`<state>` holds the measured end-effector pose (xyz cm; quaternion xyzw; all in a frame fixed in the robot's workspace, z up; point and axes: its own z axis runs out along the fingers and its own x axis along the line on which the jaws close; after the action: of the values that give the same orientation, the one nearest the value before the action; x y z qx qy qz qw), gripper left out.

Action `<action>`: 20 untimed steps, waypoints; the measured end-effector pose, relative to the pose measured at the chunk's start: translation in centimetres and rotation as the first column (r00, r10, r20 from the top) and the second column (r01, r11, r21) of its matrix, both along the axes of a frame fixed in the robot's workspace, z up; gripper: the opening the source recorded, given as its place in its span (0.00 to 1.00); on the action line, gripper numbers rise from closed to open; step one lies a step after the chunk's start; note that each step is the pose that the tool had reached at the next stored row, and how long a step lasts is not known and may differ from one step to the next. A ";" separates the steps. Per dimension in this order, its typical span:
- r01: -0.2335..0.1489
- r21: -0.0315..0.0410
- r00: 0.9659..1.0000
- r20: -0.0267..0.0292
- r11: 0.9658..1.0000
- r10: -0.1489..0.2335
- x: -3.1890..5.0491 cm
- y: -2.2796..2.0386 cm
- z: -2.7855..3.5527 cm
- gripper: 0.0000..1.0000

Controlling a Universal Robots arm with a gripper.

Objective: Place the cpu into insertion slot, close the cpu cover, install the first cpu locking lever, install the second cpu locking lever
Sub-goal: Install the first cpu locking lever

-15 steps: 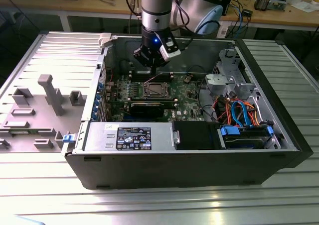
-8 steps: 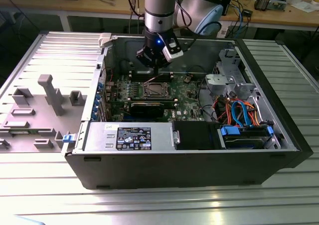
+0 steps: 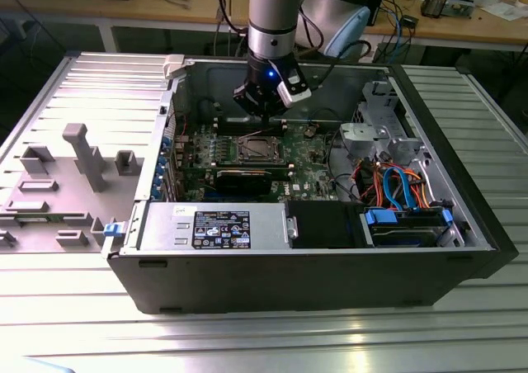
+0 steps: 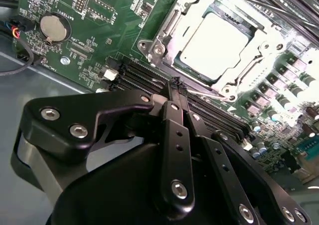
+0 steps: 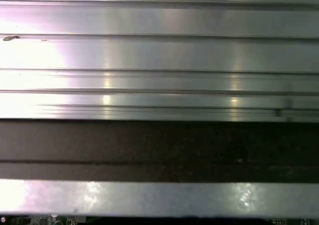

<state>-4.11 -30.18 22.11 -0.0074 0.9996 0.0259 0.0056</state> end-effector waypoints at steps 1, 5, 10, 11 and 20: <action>0.000 0.000 1.000 0.000 1.000 0.000 0.09 0.00 -0.21 0.11; 0.000 0.000 1.000 0.000 1.000 0.000 0.26 0.00 -0.68 0.11; 0.004 0.000 1.000 0.001 1.000 -0.004 0.62 0.01 -1.39 0.11; 0.004 0.000 1.000 0.001 1.000 -0.004 0.62 0.01 -1.38 0.11; 0.005 -0.013 1.000 0.001 1.000 -0.005 0.64 0.01 -1.62 0.11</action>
<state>-3.47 -30.17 20.50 -0.0048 0.9998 0.0193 0.0059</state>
